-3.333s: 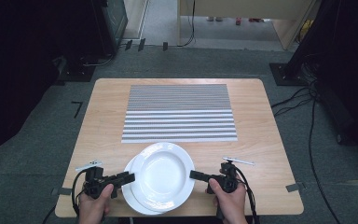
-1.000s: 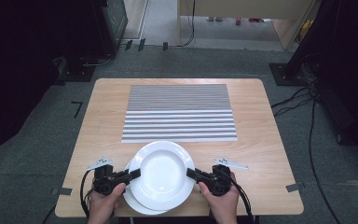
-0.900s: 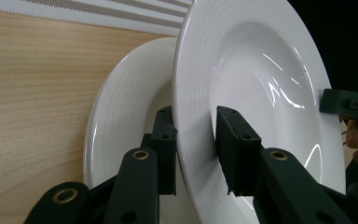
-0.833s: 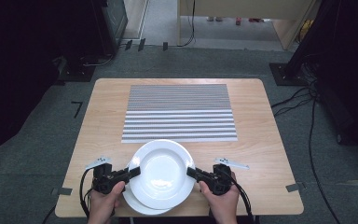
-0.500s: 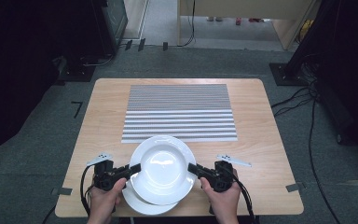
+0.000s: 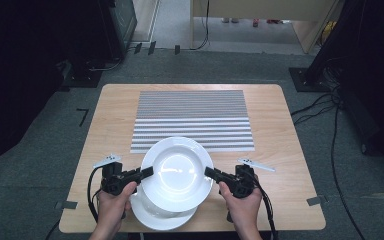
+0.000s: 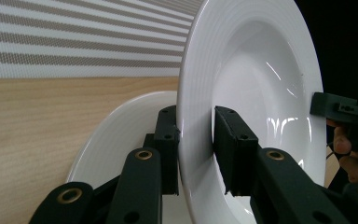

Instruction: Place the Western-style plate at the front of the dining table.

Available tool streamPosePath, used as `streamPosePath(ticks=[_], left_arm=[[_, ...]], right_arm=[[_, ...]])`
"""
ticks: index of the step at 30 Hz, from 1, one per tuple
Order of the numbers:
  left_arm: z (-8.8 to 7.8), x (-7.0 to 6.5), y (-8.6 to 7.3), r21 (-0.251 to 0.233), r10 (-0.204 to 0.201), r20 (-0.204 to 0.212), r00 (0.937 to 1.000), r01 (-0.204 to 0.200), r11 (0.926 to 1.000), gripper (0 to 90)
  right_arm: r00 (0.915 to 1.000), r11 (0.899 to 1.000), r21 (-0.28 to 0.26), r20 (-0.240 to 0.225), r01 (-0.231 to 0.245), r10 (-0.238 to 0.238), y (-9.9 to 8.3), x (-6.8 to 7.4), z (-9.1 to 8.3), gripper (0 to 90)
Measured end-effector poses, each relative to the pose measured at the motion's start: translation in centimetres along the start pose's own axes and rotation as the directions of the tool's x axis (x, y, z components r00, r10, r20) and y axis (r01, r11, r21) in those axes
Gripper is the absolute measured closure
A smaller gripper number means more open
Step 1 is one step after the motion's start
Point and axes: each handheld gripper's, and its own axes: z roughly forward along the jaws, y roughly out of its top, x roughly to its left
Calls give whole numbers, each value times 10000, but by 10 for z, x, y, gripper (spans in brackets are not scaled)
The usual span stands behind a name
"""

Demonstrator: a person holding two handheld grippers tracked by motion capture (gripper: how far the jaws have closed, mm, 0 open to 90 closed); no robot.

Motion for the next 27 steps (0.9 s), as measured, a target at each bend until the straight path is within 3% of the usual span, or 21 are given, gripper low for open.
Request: streamPosePath(ticks=[10,19,27], left_arm=[[8,-8,22,-63,365,45,9993,-365,9993,710],[23,-8,45,-111,462,196,9987,-460,9989,697],[29,-7,57,-258,419,310,9986,-411,9988,699]], right_arm=[[9999,9992,-374,-54,157,-159,24,4,-6,803],[9996,9965,-808,-198,203,-219,53,4,-7,821],[9993,9957,-919,-323,143,-173,66,0,-4,823]])
